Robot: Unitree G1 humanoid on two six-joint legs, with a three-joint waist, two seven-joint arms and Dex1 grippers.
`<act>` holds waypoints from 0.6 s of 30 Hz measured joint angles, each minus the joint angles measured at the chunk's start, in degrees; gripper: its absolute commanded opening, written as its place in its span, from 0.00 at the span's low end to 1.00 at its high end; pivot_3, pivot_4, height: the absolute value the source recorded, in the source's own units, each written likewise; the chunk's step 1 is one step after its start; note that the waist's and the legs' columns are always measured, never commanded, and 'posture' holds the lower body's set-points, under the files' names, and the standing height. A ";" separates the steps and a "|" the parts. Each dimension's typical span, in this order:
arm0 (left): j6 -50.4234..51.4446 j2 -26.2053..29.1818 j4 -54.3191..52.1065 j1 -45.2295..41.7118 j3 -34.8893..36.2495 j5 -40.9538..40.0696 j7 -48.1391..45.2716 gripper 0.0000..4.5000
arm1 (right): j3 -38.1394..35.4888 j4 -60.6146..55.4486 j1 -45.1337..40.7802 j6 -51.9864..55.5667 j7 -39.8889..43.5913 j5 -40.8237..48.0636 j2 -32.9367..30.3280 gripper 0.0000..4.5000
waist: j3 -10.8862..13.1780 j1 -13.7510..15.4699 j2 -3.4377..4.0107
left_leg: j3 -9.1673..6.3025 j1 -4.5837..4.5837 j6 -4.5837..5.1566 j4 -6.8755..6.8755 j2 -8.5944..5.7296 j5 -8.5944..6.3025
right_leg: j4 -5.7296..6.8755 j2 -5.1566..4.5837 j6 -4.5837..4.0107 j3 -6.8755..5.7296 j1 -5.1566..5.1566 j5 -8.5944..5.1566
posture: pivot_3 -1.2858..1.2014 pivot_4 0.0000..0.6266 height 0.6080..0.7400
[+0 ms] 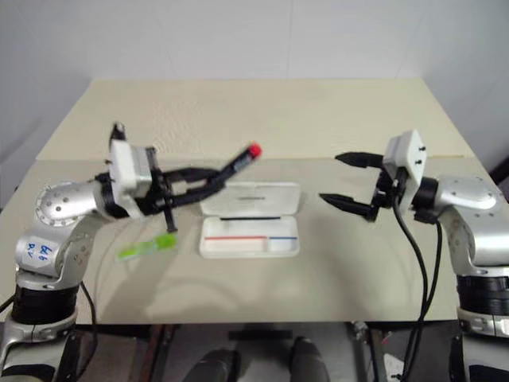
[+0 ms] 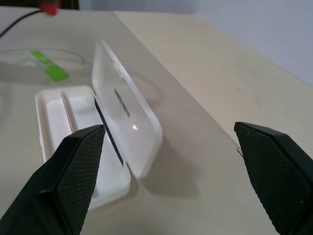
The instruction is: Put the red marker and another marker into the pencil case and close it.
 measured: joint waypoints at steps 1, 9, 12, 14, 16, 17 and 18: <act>-0.45 0.54 0.55 0.25 -1.19 0.41 -1.32 0.13 | -0.33 -0.09 0.44 0.00 -0.20 -0.03 -0.04 1.00 | 0.00 0.04 0.00 | 0.00 0.00 0.00 0.03 0.00 0.00 | -0.07 0.00 0.00 0.00 0.00 0.00 | 0.52 0.24 1.00; -5.59 0.80 7.31 0.17 -9.84 9.66 -3.19 0.13 | -1.84 -5.04 4.94 1.01 -2.15 0.84 -0.19 1.00 | 0.00 0.22 0.00 | 0.00 0.02 0.00 0.08 0.00 0.00 | -0.10 0.01 -0.03 0.01 0.02 0.02 | 0.52 0.24 1.00; -7.66 0.73 9.57 -1.10 -12.38 13.57 -2.99 0.13 | -2.28 -6.97 6.40 2.01 -3.12 1.53 -0.19 1.00 | 0.00 0.20 0.00 | 0.01 0.02 0.00 0.07 0.00 0.00 | -0.10 0.01 -0.03 0.01 0.01 0.02 | 0.52 0.24 1.00; -8.88 0.70 11.12 -1.82 -14.02 16.25 -2.80 0.13 | -2.28 -8.24 6.61 2.65 -3.60 1.90 -0.18 1.00 | 0.00 0.14 0.00 | 0.02 0.02 0.00 0.07 0.00 0.00 | -0.10 0.01 -0.03 0.02 0.00 0.02 | 0.52 0.24 1.00; -11.39 0.67 13.32 -2.44 -15.51 18.84 -2.80 0.13 | -2.28 -9.09 6.62 3.01 -4.27 2.29 -0.04 1.00 | 0.00 0.14 0.00 | 0.02 0.03 0.00 0.08 0.01 0.00 | -0.10 0.02 -0.03 0.02 0.00 0.02 | 0.52 0.24 1.00; -12.43 0.65 14.32 -2.79 -16.10 19.89 -2.81 0.13 | -2.25 -9.43 6.62 3.09 -4.57 2.37 0.13 1.00 | 0.00 0.18 0.00 | 0.02 0.02 0.00 0.09 0.01 0.00 | -0.09 0.02 -0.03 0.02 0.01 0.02 | 0.52 0.24 1.00; -13.47 0.49 15.52 -3.28 -16.49 20.90 -2.84 0.13 | -2.17 -9.70 6.58 3.18 -4.86 2.48 0.35 1.00 | 0.00 0.23 0.00 | 0.02 0.02 0.00 0.11 0.00 0.00 | -0.08 0.02 -0.03 0.02 0.01 0.02 | 0.52 0.24 1.00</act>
